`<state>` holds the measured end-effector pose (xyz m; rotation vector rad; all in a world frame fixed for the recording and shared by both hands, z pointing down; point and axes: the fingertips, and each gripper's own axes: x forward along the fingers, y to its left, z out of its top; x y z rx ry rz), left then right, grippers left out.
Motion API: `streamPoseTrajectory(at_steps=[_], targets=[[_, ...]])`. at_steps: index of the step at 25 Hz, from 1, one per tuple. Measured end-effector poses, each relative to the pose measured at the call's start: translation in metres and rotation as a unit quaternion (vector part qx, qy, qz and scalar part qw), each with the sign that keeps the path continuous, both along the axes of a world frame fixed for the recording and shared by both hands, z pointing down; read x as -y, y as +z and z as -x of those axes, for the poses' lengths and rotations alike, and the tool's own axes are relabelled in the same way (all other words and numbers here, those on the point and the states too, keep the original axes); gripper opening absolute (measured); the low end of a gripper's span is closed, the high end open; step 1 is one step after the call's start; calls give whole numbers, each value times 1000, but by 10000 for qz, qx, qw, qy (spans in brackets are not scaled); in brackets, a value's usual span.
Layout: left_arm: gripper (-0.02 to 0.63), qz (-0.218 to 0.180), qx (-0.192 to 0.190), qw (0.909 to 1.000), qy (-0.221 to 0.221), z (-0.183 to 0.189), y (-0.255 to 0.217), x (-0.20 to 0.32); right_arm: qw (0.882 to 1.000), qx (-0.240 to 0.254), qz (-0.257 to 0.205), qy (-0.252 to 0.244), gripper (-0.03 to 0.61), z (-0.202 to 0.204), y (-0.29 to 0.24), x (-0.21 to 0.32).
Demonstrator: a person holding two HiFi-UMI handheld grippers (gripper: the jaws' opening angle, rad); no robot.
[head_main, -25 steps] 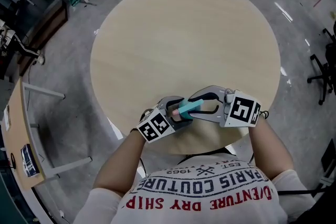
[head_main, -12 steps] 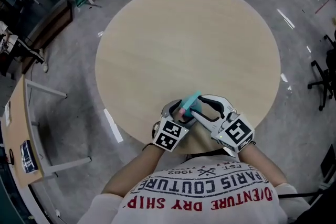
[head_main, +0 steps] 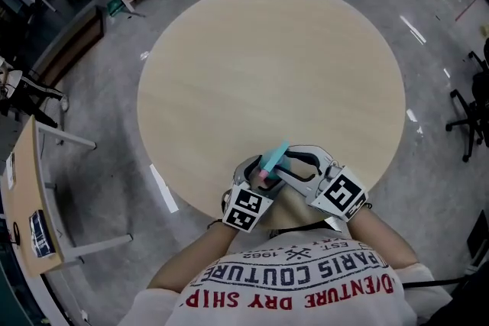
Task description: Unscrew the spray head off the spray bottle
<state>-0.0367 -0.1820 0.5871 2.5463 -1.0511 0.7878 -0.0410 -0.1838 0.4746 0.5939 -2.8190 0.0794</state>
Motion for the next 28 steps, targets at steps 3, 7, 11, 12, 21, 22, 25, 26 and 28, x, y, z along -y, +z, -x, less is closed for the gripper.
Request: streamPoseTrajectory(at_steps=[3,7,11,12,21,22,25,26,28], targets=[[350,-48,142,9961,872,-1,1,-5,9965,-202,-51,-807,132,-3,0,-7],[347,-23,458,9725,2282,0,5,-16,9829,-304,133,-1809,129,-1,1,-18],[342,86,620,9561,2861,4,6,-17,9758,-305,266,-2149,130,3,1,-17],[342,109,588,9575,2821,4,5,-16,9776,-289,264,-2067,132,3,0,-15],[342,-42,428,9918,1200,-1,4,-4,9955,573,584,-475,206,-17,-20,-19],[342,-53,420,9945,959,-1,3,-3,9959,628,561,-319,206,-18,-23,-21],[342,-44,298,9987,408,2,4,-2,9943,856,626,-82,241,-21,-27,-33],[342,-26,265,9993,256,3,4,-2,9940,886,646,-21,261,-21,-27,-37],[342,-25,285,9996,22,4,4,-1,9942,844,614,264,268,-20,-24,-37]])
